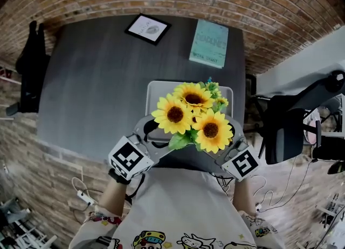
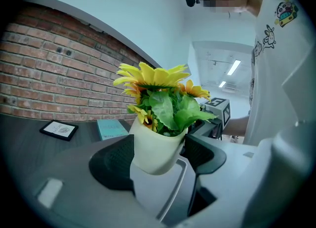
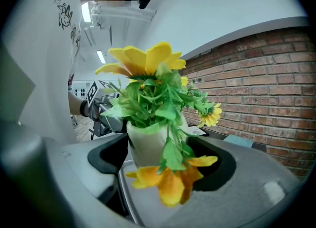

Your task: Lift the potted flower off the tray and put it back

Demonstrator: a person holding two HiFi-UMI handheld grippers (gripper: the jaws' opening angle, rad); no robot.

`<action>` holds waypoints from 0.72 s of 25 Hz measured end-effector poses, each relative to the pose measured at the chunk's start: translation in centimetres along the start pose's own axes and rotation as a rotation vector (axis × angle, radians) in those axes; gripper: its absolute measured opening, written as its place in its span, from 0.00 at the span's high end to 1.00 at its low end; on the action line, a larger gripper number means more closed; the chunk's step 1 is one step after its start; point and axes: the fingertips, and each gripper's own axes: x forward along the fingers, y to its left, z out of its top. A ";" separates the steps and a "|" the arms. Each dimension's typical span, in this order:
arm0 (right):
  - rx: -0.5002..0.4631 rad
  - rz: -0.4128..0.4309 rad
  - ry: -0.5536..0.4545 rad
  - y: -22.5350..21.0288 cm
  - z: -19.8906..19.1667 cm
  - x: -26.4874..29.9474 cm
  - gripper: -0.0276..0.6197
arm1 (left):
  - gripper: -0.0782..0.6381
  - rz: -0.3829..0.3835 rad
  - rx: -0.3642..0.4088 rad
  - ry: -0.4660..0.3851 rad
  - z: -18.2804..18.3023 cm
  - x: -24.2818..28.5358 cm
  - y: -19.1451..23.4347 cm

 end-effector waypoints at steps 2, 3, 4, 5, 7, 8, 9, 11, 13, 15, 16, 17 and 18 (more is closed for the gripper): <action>0.002 0.006 0.005 -0.2 -0.3 0.3 0.35 | 0.42 0.007 0.000 0.004 -0.2 0.1 0.3; 0.003 0.009 0.003 -0.3 -0.4 0.5 0.35 | 0.42 0.010 -0.001 0.008 -0.3 0.2 0.5; 0.003 0.012 0.001 -0.4 -0.5 0.7 0.35 | 0.42 0.012 -0.002 0.013 -0.5 0.2 0.8; 0.004 0.014 0.001 -0.5 -0.7 1.0 0.35 | 0.42 0.013 -0.006 0.018 -0.7 0.3 1.1; 0.006 0.019 0.012 -0.8 -1.2 1.5 0.35 | 0.42 0.012 -0.016 0.030 -1.2 0.5 1.6; 0.006 0.023 0.019 -1.0 -1.5 1.8 0.35 | 0.42 0.012 -0.021 0.035 -1.4 0.6 2.0; 0.005 0.029 0.027 -1.2 -1.9 2.1 0.35 | 0.42 0.013 -0.026 0.039 -1.6 0.8 2.3; 0.005 0.041 0.035 -1.6 -2.6 2.8 0.35 | 0.42 0.019 -0.036 0.050 -2.2 1.1 3.0; 0.012 0.051 0.047 -2.0 -3.5 3.4 0.35 | 0.42 0.024 -0.043 0.069 -2.9 1.4 3.8; 0.017 0.059 0.065 -2.4 -4.5 4.1 0.35 | 0.42 0.025 -0.051 0.087 -3.8 1.8 4.6; 0.021 0.062 0.072 -2.7 -5.1 4.4 0.35 | 0.42 0.023 -0.057 0.096 -4.2 2.1 5.0; 0.030 0.064 0.080 -2.9 -5.6 4.7 0.35 | 0.42 0.020 -0.065 0.104 -4.7 2.4 5.3; 0.043 0.064 0.088 -3.1 -6.1 4.9 0.35 | 0.42 0.018 -0.074 0.111 -5.1 2.6 5.6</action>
